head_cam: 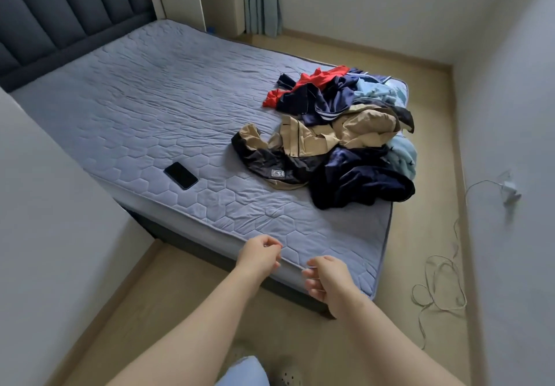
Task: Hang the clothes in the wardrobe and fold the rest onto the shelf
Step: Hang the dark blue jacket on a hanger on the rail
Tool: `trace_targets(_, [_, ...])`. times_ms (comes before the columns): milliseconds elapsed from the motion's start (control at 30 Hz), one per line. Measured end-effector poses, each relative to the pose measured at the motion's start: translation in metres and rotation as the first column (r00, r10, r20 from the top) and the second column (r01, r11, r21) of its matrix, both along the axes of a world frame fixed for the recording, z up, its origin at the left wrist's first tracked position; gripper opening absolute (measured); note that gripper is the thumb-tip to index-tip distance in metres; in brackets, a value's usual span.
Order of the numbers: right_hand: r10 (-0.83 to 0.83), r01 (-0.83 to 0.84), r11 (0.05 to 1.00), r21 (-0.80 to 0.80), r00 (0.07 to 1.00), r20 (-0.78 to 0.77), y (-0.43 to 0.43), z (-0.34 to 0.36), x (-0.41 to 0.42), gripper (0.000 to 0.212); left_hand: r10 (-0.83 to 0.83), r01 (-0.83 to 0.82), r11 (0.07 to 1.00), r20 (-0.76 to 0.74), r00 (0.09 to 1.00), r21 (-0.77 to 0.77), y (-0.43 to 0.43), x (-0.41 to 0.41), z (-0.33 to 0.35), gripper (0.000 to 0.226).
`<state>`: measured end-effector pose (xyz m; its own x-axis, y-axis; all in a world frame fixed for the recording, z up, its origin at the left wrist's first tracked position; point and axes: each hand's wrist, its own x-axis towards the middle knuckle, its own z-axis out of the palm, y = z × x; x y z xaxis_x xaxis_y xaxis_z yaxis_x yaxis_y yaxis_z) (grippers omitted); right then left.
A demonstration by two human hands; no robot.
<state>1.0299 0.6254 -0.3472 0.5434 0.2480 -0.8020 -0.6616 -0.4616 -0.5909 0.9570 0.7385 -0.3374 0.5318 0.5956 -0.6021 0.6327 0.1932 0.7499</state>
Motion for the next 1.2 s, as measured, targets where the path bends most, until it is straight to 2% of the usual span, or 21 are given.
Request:
trace_targets(300, [-0.069,0.070,0.994,-0.087,0.997,0.018,0.010,-0.018,0.115,0.014,-0.068,0.065,0.996,-0.050,0.996,-0.069,0.030,0.126,-0.038,0.021])
trace_targets(433, [-0.085,0.090,0.988,-0.126,0.995,0.042,0.008,-0.024,0.171,0.012,-0.177,0.167,0.980,-0.091,0.980,-0.106,0.034,0.187,-0.050,0.023])
trace_targets(600, [-0.067,0.069,0.983,-0.169,0.998,0.018,0.007,-0.041,0.236,0.012,-0.225,0.216,0.972,-0.100,0.969,-0.088,0.033,0.257,-0.060,0.023])
trace_targets(733, [0.030,-0.030,0.980,-0.198,1.000,-0.004,0.012,-0.060,0.300,0.015,-0.201,0.186,0.977,-0.169,0.965,-0.099,0.030,0.308,-0.081,0.023])
trace_targets(1000, [0.210,-0.209,0.956,-0.207,0.978,-0.017,0.016,-0.119,0.456,0.023,-0.167,0.172,0.985,-0.374,0.912,-0.021,0.031,0.425,-0.139,0.021])
trace_targets(1100, [0.287,-0.274,0.929,-0.248,0.958,0.016,0.024,-0.151,0.505,0.017,-0.160,0.183,0.983,-0.416,0.895,0.016,0.032,0.464,-0.169,0.022])
trace_targets(1200, [0.458,-0.397,0.854,-0.337,0.880,0.125,0.030,-0.180,0.536,0.010,-0.197,0.247,0.968,-0.457,0.867,0.052,0.033,0.492,-0.198,0.017])
